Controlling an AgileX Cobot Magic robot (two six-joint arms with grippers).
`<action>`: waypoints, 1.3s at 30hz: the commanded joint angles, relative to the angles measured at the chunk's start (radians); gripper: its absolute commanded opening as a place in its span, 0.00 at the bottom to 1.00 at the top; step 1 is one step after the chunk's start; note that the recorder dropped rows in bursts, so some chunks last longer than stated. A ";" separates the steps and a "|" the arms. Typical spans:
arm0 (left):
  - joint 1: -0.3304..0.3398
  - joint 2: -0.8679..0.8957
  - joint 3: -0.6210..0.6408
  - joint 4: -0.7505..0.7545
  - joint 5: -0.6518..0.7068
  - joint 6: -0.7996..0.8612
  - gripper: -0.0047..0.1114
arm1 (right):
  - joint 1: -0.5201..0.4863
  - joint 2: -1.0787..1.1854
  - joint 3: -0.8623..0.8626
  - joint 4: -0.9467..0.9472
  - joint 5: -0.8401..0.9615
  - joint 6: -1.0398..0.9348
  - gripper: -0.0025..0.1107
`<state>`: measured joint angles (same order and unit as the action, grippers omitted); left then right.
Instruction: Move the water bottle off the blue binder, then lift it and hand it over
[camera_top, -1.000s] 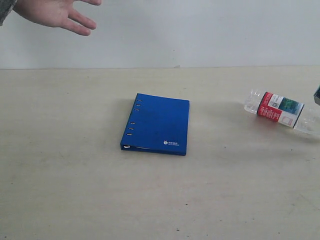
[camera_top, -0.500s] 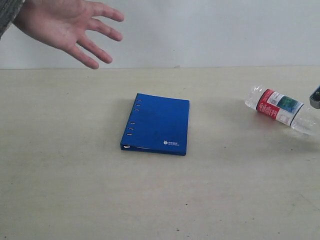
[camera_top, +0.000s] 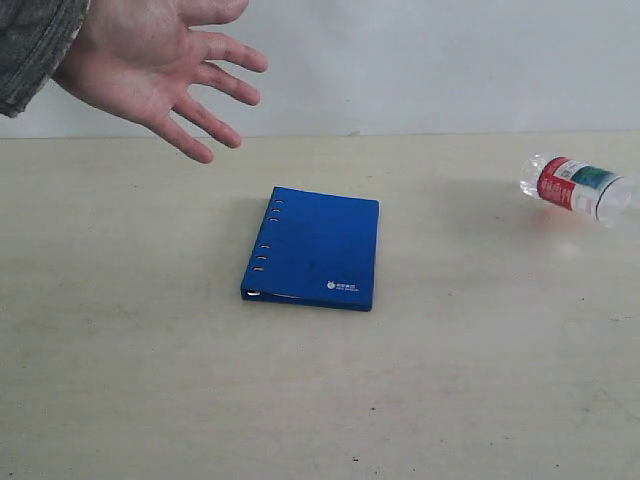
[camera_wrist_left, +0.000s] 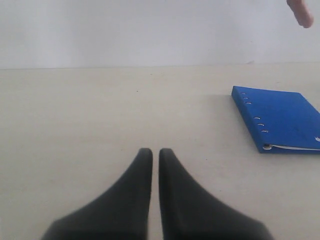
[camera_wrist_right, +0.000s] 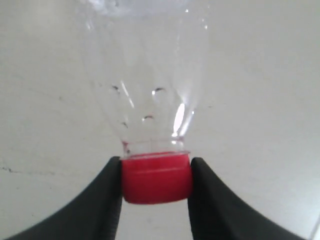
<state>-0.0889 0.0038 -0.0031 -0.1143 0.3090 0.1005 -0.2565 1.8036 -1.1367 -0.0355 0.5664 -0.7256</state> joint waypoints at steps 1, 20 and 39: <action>-0.003 -0.004 0.003 -0.009 -0.010 -0.003 0.08 | -0.004 -0.150 -0.002 0.002 -0.002 0.036 0.02; -0.003 -0.004 0.003 -0.009 -0.010 -0.003 0.08 | -0.004 -0.312 -0.002 0.004 0.037 0.099 0.02; -0.003 -0.004 0.003 -0.009 -0.010 -0.003 0.08 | -0.002 -0.319 -0.002 0.416 0.036 -0.122 0.02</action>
<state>-0.0889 0.0038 -0.0031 -0.1143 0.3090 0.1005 -0.2580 1.4989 -1.1367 0.2591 0.5989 -0.7399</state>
